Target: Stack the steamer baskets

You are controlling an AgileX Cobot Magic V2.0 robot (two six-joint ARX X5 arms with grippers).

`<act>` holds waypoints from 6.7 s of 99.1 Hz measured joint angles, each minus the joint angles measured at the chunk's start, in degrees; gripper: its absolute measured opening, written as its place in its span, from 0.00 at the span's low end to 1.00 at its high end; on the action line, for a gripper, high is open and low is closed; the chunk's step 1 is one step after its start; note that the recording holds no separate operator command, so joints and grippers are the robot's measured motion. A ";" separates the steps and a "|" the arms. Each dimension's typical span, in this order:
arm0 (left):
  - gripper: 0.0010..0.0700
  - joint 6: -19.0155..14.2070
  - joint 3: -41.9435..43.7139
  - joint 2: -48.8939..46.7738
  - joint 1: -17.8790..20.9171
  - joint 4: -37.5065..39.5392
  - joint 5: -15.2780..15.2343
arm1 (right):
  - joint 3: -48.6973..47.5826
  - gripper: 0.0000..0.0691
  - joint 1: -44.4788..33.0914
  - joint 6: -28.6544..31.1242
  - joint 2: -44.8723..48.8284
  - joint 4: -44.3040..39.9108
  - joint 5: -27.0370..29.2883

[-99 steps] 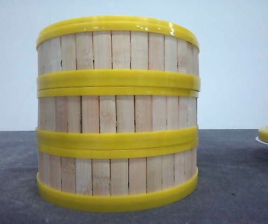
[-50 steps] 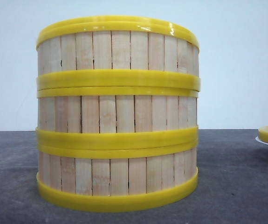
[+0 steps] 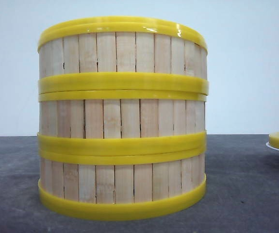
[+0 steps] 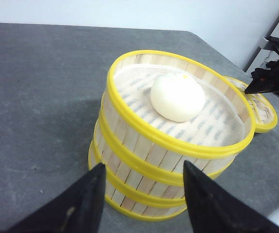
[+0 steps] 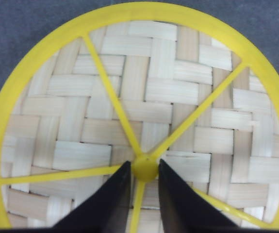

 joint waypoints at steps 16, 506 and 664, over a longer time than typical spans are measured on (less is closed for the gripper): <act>0.42 0.00 0.00 0.00 0.00 -0.02 0.00 | 0.00 0.08 0.00 0.00 0.02 0.09 -0.13; 0.14 0.00 0.00 0.00 0.00 1.73 -0.20 | 16.96 0.17 59.39 8.98 -46.34 -30.42 33.07; 0.03 9.27 -8.35 -0.96 17.44 14.64 -8.79 | 16.96 0.01 59.39 9.01 -46.34 -30.16 33.05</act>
